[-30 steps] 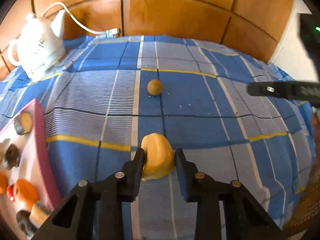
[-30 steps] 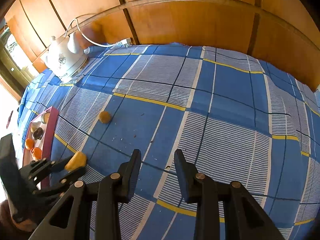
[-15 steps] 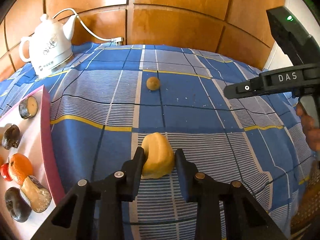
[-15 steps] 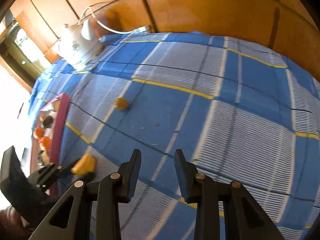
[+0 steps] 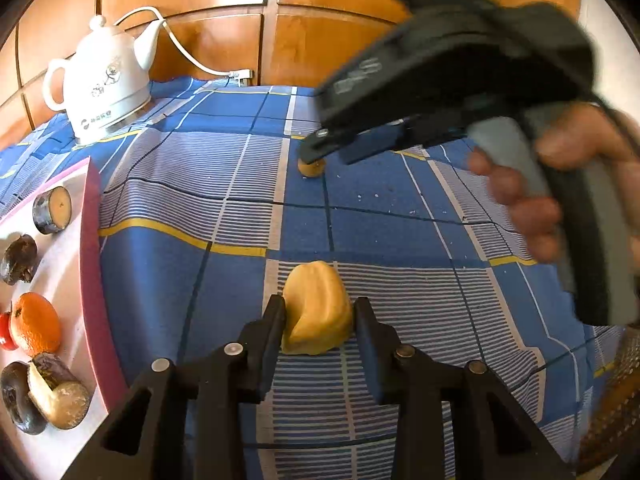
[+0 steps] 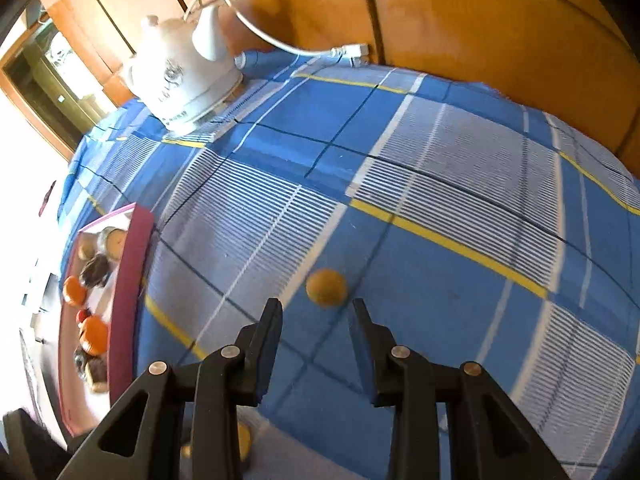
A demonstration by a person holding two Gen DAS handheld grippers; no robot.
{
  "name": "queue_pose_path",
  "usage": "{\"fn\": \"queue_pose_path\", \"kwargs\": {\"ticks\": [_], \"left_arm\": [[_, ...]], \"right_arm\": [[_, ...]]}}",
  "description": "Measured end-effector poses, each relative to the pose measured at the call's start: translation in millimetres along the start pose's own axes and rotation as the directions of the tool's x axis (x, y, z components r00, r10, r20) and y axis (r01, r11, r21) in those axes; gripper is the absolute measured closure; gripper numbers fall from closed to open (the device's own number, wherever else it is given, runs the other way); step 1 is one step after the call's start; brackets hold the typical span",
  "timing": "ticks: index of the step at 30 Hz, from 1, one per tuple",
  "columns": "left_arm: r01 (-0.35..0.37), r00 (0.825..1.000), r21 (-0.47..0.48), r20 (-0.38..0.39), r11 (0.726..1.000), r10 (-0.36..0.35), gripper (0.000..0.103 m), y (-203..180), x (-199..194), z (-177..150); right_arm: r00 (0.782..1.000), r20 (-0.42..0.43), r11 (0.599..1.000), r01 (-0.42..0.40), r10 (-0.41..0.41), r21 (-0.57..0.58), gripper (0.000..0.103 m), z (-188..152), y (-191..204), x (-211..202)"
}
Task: Organize fruits
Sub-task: 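Hold the pepper with left while right moves to the small tan fruit, then grasp the small tan round fruit with right while left holds the pepper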
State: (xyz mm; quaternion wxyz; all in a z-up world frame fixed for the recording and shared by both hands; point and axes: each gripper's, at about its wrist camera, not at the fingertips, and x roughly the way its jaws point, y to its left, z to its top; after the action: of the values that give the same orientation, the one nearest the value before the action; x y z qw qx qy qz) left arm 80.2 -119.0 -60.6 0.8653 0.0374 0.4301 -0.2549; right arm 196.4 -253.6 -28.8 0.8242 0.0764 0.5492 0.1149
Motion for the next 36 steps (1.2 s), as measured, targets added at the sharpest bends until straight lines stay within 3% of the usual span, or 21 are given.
{"fn": "queue_pose_path", "kwargs": {"ticks": [3, 5, 13, 23, 36], "left_arm": [[0.005, 1.0, -0.009, -0.001, 1.0, -0.005, 0.067, 1.5, 0.0, 0.6], [0.006, 1.0, -0.008, 0.0, 1.0, -0.006, 0.067, 1.7, -0.2, 0.2], [0.001, 1.0, -0.005, 0.005, 1.0, -0.001, 0.067, 1.1, 0.8, -0.2], [-0.008, 1.0, 0.003, -0.002, 1.0, 0.008, 0.067, -2.0, -0.2, 0.2], [-0.009, 1.0, -0.004, 0.001, 1.0, 0.009, 0.069, -8.4, -15.2, 0.3]], "right_arm": [[0.999, -0.014, 1.0, 0.029, -0.029, 0.0, 0.068, 8.2, 0.6, 16.3], [0.999, -0.035, 0.999, 0.033, -0.033, 0.001, 0.079, 9.7, -1.2, 23.6], [0.998, 0.003, 0.995, 0.058, -0.058, -0.08, 0.079, -16.5, -4.5, -11.0], [0.995, -0.075, 0.991, 0.061, -0.07, -0.117, 0.079, -87.2, -35.1, -45.6], [0.993, -0.062, 0.985, 0.091, -0.101, -0.144, 0.079, -91.5, -40.8, -38.0]]}}
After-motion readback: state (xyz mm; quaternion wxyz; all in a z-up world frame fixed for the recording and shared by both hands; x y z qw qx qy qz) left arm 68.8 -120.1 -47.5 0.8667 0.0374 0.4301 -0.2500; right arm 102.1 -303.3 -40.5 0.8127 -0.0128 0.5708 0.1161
